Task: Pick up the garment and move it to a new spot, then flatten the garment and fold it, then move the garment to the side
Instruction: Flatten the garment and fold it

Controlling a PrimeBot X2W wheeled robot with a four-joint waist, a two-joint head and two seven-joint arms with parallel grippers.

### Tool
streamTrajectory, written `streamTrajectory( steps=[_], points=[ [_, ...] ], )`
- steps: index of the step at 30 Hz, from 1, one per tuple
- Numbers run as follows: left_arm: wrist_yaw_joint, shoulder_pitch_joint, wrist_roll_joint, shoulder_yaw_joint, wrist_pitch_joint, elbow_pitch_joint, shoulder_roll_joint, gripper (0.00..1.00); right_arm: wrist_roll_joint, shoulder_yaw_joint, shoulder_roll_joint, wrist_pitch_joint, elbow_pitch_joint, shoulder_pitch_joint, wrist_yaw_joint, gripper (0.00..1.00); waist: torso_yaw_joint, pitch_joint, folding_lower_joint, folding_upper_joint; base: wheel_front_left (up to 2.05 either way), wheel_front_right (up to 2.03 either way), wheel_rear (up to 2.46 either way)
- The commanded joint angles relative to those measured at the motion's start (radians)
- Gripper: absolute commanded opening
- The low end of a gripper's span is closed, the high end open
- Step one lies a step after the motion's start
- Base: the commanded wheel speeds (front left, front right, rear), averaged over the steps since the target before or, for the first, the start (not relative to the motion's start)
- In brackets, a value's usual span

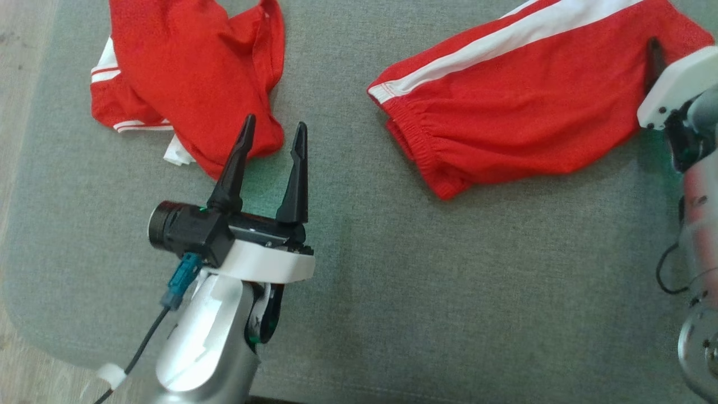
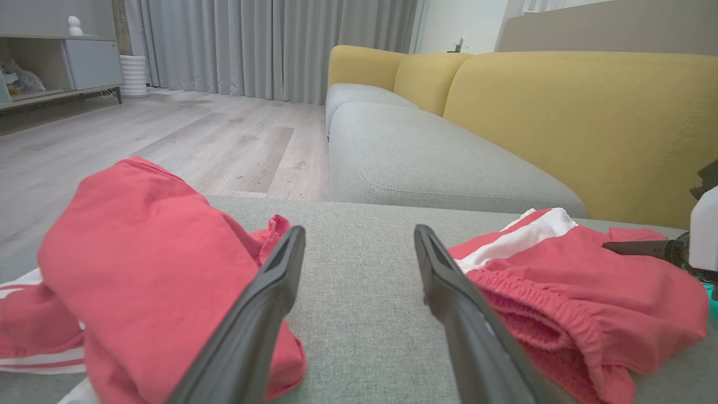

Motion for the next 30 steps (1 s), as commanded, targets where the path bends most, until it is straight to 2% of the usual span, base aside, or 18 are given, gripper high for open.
streamTrajectory(
  steps=[1, 2, 3, 9, 13, 19, 23, 27, 30],
  points=[
    [-0.002, -0.022, 0.015, 0.036, -0.005, -0.028, 0.007, 1.00, -0.001, 0.035, 0.016, 0.019, 0.021, -0.001, 0.007, 1.00, 0.000, 0.003, 0.0000, 0.0000, 0.00, 0.00, 0.00],
    [-0.002, -0.023, 0.019, 0.037, -0.005, -0.028, 0.007, 1.00, 0.007, 0.044, 0.021, 0.024, 0.040, -0.007, 0.007, 1.00, 0.000, 0.005, 0.0000, 0.0000, 0.00, 0.00, 0.00],
    [-0.003, -0.024, 0.023, 0.037, -0.005, -0.028, 0.006, 1.00, 0.016, 0.054, 0.024, 0.027, 0.057, -0.014, 0.007, 0.00, -0.001, 0.007, 0.0000, 0.0000, 0.00, 0.00, 0.00],
    [-0.006, -0.021, 0.033, 0.051, -0.005, -0.018, 0.004, 1.00, 0.072, 0.118, 0.016, -0.033, 0.107, -0.031, 0.007, 0.00, -0.020, -0.014, 0.0000, 0.0000, 0.00, 0.00, 0.00],
    [-0.010, -0.007, 0.038, 0.063, -0.005, -0.011, 0.004, 1.00, 0.137, 0.150, -0.007, -0.112, 0.121, -0.014, 0.007, 0.00, -0.050, -0.067, 0.0000, 0.0000, 0.00, 0.00, 0.00],
    [-0.012, 0.028, 0.044, 0.078, -0.005, -0.007, 0.004, 1.00, 0.219, 0.176, -0.065, -0.163, 0.124, 0.047, 0.007, 0.00, -0.095, -0.134, 0.0000, 0.0000, 0.00, 0.00, 0.00],
    [-0.013, 0.046, 0.046, 0.083, -0.005, -0.007, 0.005, 1.00, 0.257, 0.167, -0.109, -0.183, 0.124, 0.089, 0.007, 0.00, -0.112, -0.160, 0.0000, 0.0000, 0.00, 0.00, 0.00],
    [-0.012, 0.066, 0.050, 0.086, -0.005, -0.010, 0.006, 1.00, 0.286, 0.121, -0.174, -0.212, 0.139, 0.143, 0.007, 0.00, -0.128, -0.180, 0.0000, 0.0000, 0.00, 0.00, 0.00],
    [-0.014, 0.076, 0.051, 0.086, -0.005, -0.013, 0.006, 1.00, 0.303, 0.087, -0.194, -0.228, 0.155, 0.169, 0.007, 0.00, -0.136, -0.187, 0.0000, 0.0000, 0.00, 0.00, 0.00]
  ],
)
